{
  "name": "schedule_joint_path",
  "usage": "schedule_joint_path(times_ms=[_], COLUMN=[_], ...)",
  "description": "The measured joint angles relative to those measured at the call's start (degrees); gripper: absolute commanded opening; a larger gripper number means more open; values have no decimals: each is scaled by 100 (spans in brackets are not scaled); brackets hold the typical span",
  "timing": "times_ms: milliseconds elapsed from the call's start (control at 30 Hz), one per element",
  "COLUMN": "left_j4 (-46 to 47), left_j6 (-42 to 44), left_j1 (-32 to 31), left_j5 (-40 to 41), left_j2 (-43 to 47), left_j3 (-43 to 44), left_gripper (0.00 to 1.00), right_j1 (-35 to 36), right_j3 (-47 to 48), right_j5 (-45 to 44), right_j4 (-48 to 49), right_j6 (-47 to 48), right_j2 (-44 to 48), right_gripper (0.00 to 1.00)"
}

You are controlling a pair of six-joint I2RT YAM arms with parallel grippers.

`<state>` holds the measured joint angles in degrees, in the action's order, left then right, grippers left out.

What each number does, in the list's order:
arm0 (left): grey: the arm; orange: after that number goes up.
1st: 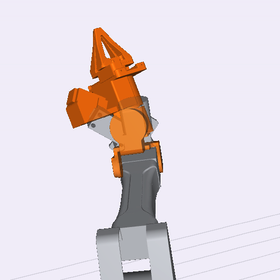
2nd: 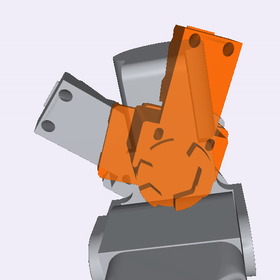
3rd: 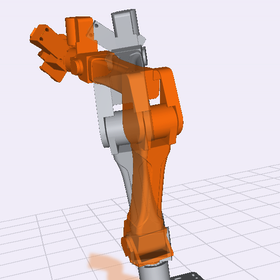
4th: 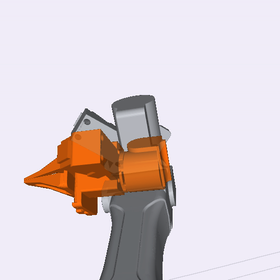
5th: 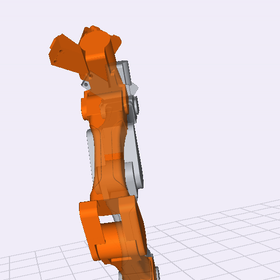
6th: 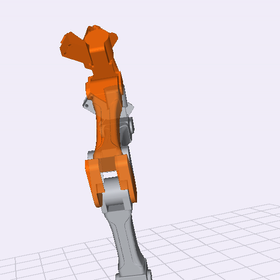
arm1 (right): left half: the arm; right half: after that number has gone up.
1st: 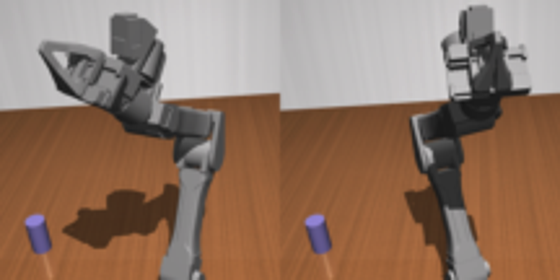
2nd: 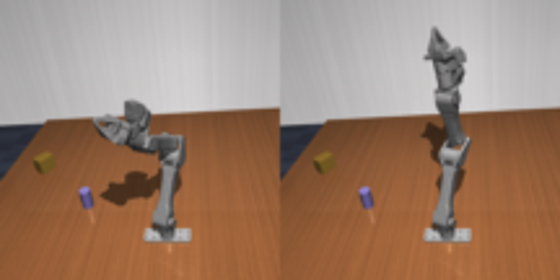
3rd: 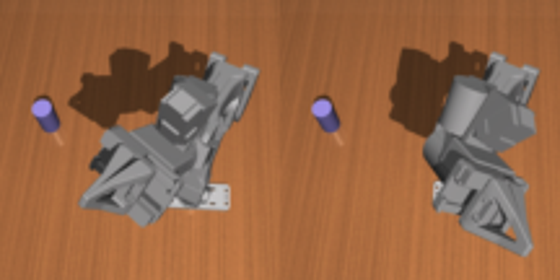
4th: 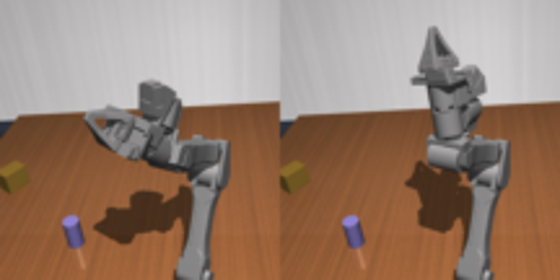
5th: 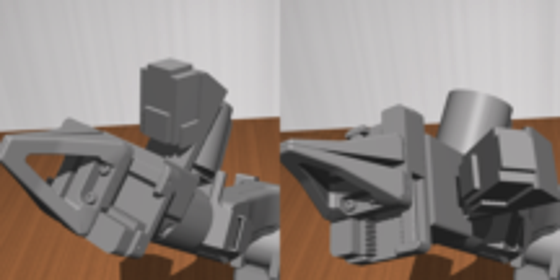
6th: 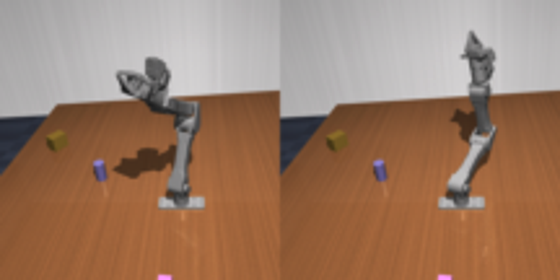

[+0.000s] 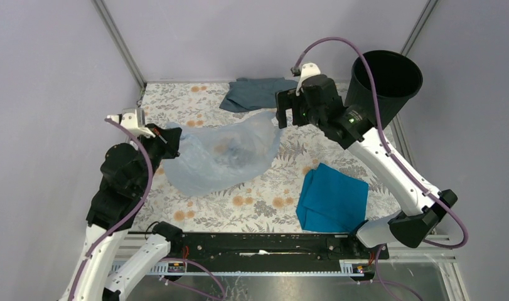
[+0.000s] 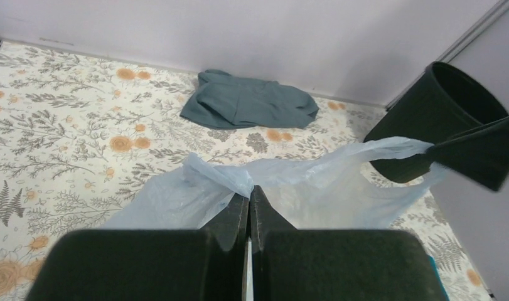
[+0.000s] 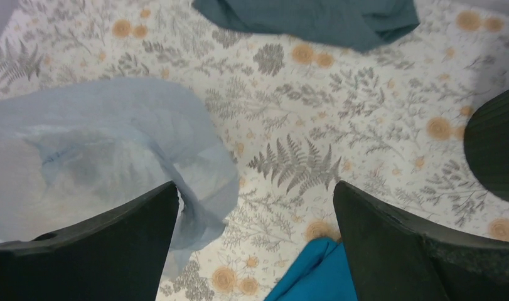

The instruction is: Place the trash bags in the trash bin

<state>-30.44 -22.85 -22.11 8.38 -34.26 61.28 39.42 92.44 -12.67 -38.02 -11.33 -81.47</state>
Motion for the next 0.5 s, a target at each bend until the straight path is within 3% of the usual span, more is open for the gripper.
schedule_joint_path(times_ms=[133, 300, 500], left_j4=[55, 44, 0], left_j6=[59, 109, 164], left_j1=[-42, -57, -57], left_j5=[111, 98, 33], left_j2=[-369, -743, -892], left_j3=[0, 0, 63], left_gripper=[0, 0, 0], right_j1=[-326, -1300, -2286], right_j3=[494, 1250, 2835], right_j5=[-15, -334, -791], right_j4=[-13, 17, -238], right_j6=[190, 501, 896], right_j2=[0, -262, -1650], right_gripper=[99, 100, 97])
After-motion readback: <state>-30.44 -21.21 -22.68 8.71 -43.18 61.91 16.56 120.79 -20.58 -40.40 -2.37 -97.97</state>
